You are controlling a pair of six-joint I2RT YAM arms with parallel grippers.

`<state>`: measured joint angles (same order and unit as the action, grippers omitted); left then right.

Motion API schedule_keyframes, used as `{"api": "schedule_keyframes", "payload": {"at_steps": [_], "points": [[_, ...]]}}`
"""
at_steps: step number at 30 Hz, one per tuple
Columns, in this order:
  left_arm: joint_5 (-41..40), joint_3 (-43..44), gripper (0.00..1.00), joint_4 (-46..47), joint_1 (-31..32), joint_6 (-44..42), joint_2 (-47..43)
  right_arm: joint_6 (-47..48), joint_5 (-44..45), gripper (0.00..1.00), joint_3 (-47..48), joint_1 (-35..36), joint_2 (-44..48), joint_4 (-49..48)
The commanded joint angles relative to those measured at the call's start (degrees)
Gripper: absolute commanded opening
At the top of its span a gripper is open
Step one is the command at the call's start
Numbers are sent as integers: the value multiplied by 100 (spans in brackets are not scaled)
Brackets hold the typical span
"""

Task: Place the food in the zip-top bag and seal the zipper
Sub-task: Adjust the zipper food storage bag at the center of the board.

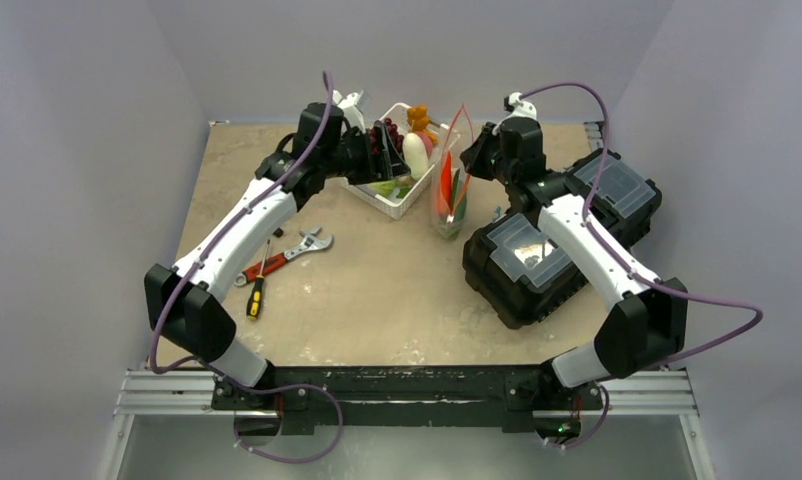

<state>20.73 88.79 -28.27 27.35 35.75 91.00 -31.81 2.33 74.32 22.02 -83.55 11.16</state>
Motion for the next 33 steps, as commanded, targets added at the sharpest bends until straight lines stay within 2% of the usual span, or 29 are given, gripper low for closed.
{"api": "schedule_keyframes", "payload": {"at_steps": [1,5,8,15,17,19,24,27,33], "points": [[-1498,-256,68,946,-72,-242,-116,368,804,0,632,-18,-118,240],[-2034,-264,67,1904,-73,-191,459,502,842,0,625,-58,-145,104],[-2419,-320,66,2952,-68,-322,922,570,717,0,604,-103,-149,-18],[-2666,-626,66,6456,-8,-569,2322,626,458,0,582,-301,-157,-117],[-2687,-572,66,7157,33,-580,2736,646,392,0,575,-311,-195,-137],[-2811,-412,67,7363,79,-537,3032,638,316,0,593,-321,-241,-152],[-3114,124,65,6972,86,59,3572,600,73,0,621,-338,-347,-182],[-3147,373,61,6794,81,219,3830,597,-5,0,650,-356,-380,-163],[-3021,323,36,6701,90,479,3901,589,-69,0,674,-365,-391,-140]]}}
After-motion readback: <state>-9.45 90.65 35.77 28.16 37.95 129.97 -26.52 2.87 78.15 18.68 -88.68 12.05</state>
